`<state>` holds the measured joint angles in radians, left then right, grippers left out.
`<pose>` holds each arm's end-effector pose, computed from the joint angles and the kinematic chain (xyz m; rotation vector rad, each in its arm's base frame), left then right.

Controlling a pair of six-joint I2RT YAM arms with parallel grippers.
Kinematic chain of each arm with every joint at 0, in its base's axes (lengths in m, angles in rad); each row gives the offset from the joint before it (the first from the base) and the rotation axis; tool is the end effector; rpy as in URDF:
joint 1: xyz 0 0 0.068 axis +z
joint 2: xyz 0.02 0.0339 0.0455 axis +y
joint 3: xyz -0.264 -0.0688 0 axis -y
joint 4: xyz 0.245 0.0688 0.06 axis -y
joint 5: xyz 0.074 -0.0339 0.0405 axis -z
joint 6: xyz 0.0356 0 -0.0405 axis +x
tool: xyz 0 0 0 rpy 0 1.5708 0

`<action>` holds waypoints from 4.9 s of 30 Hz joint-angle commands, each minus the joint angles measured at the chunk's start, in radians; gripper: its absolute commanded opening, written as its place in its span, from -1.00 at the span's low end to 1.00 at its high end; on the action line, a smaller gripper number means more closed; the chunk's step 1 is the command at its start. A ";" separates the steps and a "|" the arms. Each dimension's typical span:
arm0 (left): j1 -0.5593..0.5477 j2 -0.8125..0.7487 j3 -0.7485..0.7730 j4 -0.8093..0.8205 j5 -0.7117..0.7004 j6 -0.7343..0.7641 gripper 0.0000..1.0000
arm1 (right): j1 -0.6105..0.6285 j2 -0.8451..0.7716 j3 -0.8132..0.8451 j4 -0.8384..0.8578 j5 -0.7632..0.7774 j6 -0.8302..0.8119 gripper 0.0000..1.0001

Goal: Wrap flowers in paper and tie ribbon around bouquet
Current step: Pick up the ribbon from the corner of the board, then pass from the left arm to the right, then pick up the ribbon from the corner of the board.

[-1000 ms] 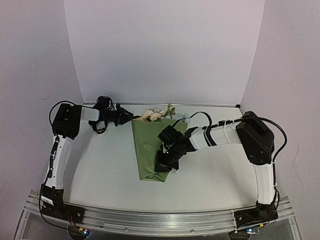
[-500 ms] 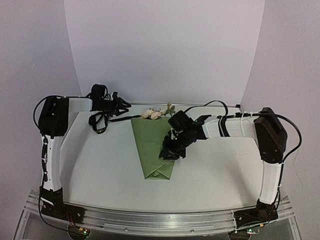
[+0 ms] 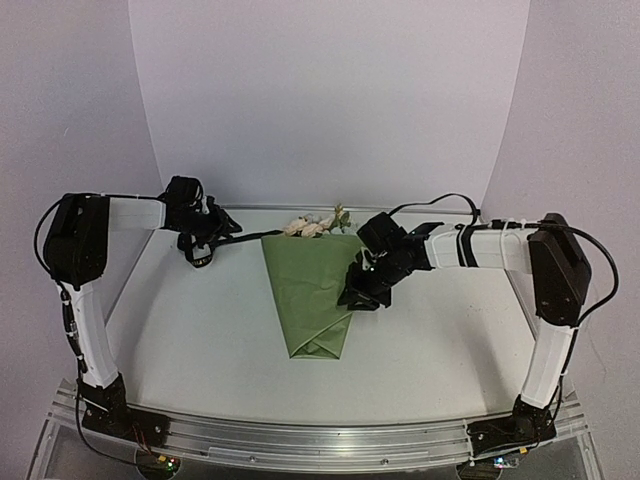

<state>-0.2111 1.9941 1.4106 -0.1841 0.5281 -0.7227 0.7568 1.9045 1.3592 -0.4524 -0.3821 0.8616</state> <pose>0.4278 -0.1100 0.1965 -0.3472 2.4375 -1.0581 0.2854 0.2878 0.1972 -0.0129 2.8559 0.9886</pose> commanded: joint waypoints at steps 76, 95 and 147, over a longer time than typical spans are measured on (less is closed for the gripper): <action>-0.499 -0.475 0.070 0.367 0.542 0.110 -1.00 | 0.196 -0.536 -0.263 0.576 0.257 -0.524 0.43; -0.519 -0.439 0.063 0.391 0.545 0.064 -1.00 | 0.220 -0.406 -0.104 0.647 0.263 -0.600 0.45; -0.016 -0.304 -0.167 -0.274 -0.636 0.148 0.64 | 0.232 -0.590 -0.354 0.268 0.931 -0.477 -1.00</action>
<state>-0.2407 1.6079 1.1776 -0.4298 -0.0601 -0.6261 0.9833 1.3458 1.0205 -0.1792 0.5122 0.3558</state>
